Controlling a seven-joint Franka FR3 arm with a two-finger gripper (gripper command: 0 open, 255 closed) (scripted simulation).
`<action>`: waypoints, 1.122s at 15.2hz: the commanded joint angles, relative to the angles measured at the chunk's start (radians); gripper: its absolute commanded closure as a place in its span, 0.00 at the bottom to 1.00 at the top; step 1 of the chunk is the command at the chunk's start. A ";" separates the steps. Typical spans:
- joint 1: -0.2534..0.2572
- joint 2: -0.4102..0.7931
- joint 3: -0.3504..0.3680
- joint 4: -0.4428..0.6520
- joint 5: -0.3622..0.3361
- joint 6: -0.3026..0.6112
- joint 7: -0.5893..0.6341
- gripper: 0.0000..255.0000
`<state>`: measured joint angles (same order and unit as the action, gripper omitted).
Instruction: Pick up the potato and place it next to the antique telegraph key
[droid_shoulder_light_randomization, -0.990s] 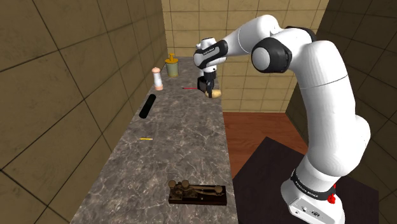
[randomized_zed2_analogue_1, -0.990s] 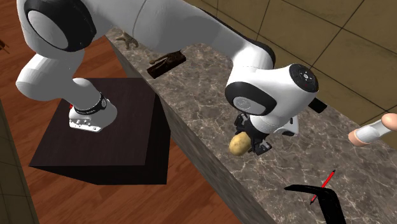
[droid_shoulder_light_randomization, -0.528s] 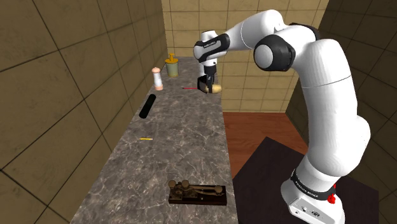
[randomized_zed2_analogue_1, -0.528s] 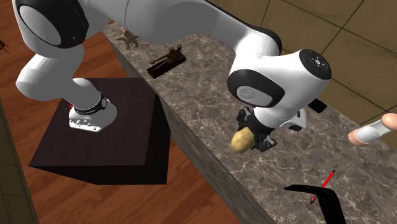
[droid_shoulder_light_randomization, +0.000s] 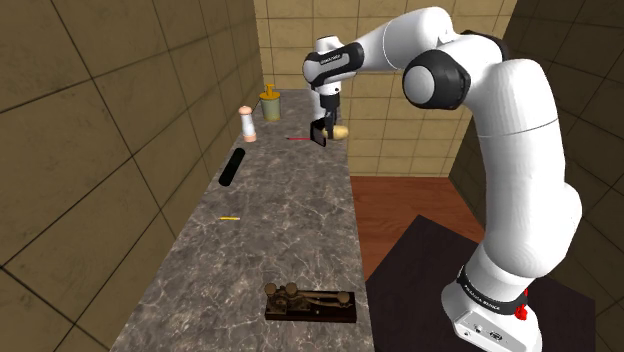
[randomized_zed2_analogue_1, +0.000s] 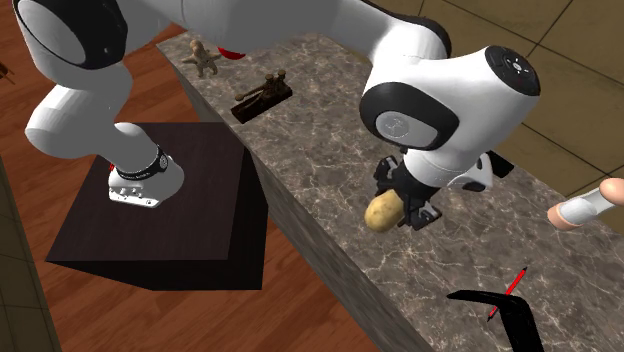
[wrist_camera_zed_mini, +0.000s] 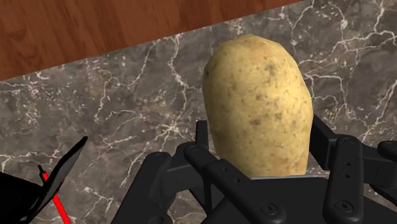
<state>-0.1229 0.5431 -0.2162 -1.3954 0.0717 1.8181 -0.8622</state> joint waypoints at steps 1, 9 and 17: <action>0.027 -0.051 0.003 -0.074 -0.008 0.023 0.026 1.00; 0.151 -0.250 0.039 -0.366 -0.041 0.118 0.178 1.00; 0.258 -0.390 0.100 -0.558 -0.056 0.170 0.349 1.00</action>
<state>0.1186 0.1760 -0.1264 -1.9224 0.0171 1.9799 -0.5424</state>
